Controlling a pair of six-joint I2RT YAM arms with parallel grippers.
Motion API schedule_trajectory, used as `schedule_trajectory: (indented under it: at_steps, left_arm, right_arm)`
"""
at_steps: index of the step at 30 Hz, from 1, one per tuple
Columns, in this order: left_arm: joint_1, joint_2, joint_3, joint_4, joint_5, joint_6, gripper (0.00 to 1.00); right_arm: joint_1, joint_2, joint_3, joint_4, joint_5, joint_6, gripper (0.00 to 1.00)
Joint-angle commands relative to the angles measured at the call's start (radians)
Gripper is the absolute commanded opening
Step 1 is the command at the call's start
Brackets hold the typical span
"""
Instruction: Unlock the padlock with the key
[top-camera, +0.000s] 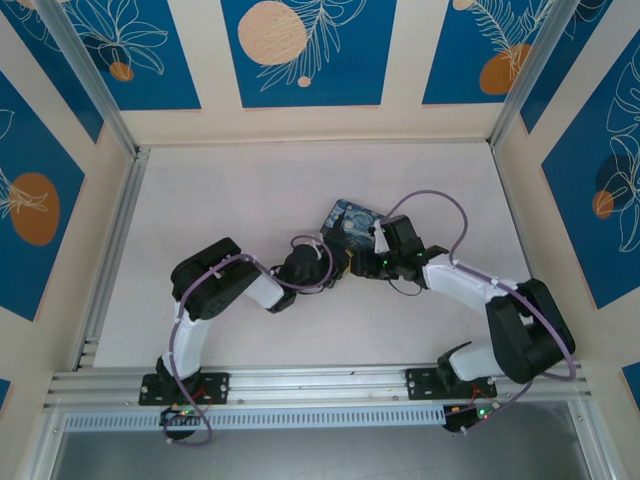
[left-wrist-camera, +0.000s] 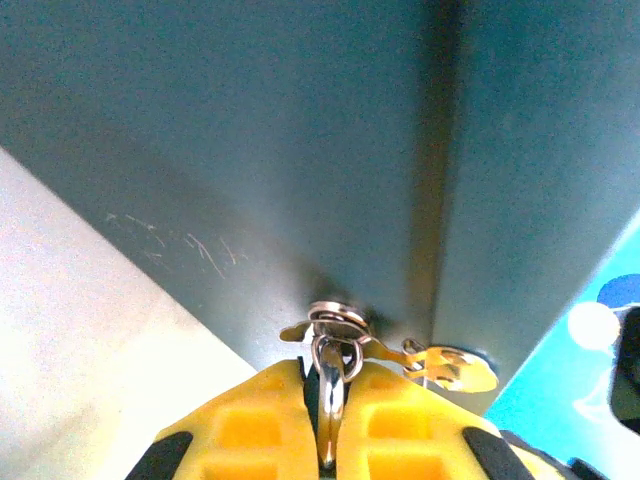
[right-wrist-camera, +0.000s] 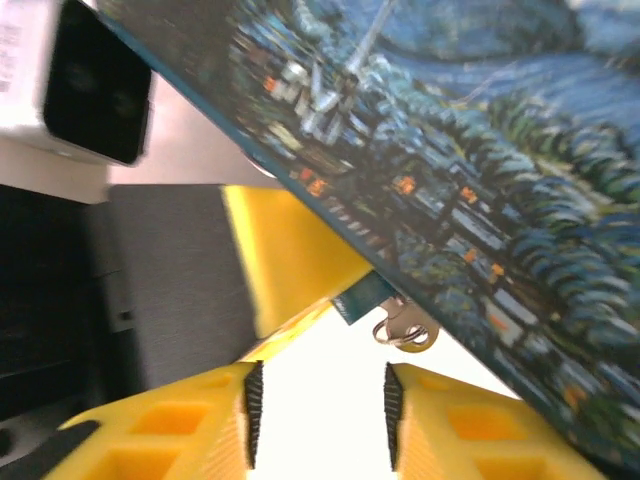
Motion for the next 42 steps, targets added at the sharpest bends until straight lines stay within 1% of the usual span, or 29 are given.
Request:
schedule_trajectory:
  at_steps: [1,5,9,13,19,21,31,42]
  left_arm:
    - [-0.012,0.019,-0.025,-0.144,0.069,-0.023,0.00]
    - [-0.011,0.004,-0.016,-0.169,0.091,-0.056,0.00]
    - [-0.009,-0.036,0.006,-0.251,0.114,-0.065,0.00]
    - [-0.002,-0.074,0.034,-0.337,0.134,-0.059,0.00]
    - [0.004,-0.086,0.069,-0.387,0.159,-0.058,0.00]
    - [0.004,-0.087,0.078,-0.395,0.162,-0.059,0.00]
    - [0.012,-0.094,0.091,-0.413,0.170,-0.053,0.00]
    - [0.033,-0.113,0.078,-0.414,0.183,-0.045,0.00]
  right_arm:
    - [0.006,-0.073,-0.012,0.045,0.055,-0.033,0.46]
    - [0.031,-0.093,-0.017,0.012,0.147,-0.114,0.46]
    - [0.061,-0.093,-0.013,-0.004,0.214,-0.178,0.46]
    - [0.092,-0.092,0.002,-0.033,0.271,-0.229,0.43]
    - [0.127,-0.084,0.006,-0.061,0.335,-0.274,0.33]
    - [0.135,-0.082,0.005,-0.066,0.345,-0.269,0.31]
    - [0.190,-0.033,0.031,-0.147,0.431,-0.213,0.31]
    - [0.229,0.054,0.030,-0.138,0.493,-0.166,0.31]
